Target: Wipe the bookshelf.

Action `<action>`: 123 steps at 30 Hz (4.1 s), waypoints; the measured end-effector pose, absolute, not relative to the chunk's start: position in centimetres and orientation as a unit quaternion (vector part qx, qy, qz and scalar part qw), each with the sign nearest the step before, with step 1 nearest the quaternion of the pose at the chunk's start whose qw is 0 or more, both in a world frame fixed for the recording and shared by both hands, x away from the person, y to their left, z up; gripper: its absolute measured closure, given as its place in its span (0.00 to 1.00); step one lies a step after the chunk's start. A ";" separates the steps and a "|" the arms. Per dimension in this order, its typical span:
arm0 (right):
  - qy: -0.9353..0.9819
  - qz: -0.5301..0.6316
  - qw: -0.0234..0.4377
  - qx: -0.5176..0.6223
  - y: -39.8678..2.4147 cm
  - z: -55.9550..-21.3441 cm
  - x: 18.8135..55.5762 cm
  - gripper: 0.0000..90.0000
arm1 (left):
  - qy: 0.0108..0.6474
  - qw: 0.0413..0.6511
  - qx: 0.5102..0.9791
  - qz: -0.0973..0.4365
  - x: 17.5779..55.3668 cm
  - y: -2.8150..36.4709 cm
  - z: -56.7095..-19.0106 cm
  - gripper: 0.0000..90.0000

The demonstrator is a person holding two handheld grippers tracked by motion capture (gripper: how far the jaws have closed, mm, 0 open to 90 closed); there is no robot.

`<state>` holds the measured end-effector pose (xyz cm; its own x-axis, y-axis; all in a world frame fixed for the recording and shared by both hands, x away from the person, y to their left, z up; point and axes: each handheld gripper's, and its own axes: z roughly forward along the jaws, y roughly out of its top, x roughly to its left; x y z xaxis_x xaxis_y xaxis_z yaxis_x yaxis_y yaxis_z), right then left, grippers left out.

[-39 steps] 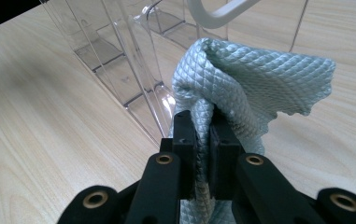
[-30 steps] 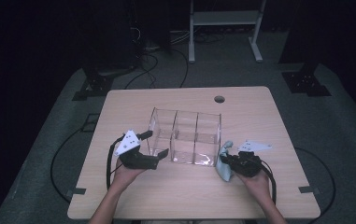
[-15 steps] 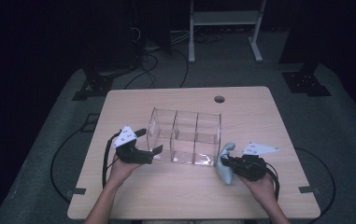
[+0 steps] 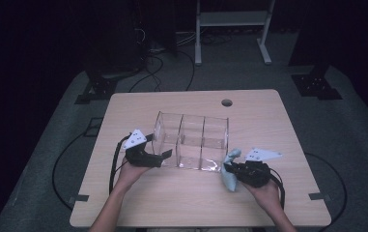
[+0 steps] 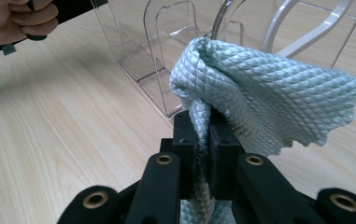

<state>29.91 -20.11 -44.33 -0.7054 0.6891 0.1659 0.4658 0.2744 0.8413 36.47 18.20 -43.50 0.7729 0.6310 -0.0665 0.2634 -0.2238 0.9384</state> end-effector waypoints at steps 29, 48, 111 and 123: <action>0.770 0.468 0.133 0.414 -23.5 -45.3 32.3 0.92 | 0.253 0.545 0.784 0.157 36.0 17.1 -43.8 0.45; 0.749 0.487 0.151 0.424 -25.2 -44.2 31.9 0.92 | 0.250 0.543 0.786 0.156 34.4 17.3 -43.8 0.56; 0.795 0.413 0.119 0.428 -21.2 -48.7 34.2 0.92 | 0.259 0.551 0.775 0.171 31.7 17.5 -44.3 0.52; 0.787 0.415 0.116 0.441 -21.7 -48.8 34.4 0.92 | 0.255 0.549 0.777 0.174 31.7 17.5 -44.3 0.52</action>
